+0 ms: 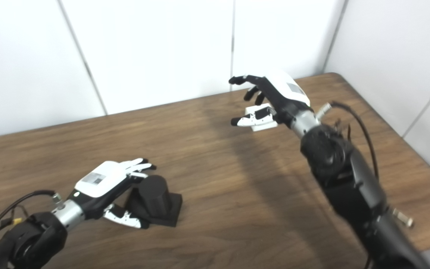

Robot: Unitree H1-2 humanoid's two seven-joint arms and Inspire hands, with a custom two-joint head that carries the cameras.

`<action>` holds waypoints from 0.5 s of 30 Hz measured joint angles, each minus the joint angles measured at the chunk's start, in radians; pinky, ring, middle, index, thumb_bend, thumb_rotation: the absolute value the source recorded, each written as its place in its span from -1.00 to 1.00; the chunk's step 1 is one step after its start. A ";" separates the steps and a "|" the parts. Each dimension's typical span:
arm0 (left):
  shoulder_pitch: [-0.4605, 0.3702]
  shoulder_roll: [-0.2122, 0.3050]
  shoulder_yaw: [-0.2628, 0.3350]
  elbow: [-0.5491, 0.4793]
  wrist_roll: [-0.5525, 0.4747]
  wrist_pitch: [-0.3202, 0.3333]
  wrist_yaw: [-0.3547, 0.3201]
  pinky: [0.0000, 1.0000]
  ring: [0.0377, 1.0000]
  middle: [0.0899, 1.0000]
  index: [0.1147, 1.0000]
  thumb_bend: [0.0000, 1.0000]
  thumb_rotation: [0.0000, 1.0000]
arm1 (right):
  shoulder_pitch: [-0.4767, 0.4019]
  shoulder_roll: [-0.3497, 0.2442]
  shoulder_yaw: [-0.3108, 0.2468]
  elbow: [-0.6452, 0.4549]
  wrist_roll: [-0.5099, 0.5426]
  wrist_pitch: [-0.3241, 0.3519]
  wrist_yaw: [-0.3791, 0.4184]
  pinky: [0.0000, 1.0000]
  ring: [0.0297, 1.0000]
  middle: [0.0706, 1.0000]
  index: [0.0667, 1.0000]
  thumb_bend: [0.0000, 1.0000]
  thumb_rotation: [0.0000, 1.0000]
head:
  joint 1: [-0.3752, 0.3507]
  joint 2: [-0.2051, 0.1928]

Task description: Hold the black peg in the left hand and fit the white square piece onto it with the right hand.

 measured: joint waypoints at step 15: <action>0.023 0.019 0.017 0.002 -0.003 -0.050 0.031 0.72 0.82 0.74 -0.15 0.05 -0.88 | -0.190 -0.210 0.178 0.229 0.007 0.017 0.356 0.99 1.00 1.00 0.89 0.93 -0.60 | -0.032 -0.038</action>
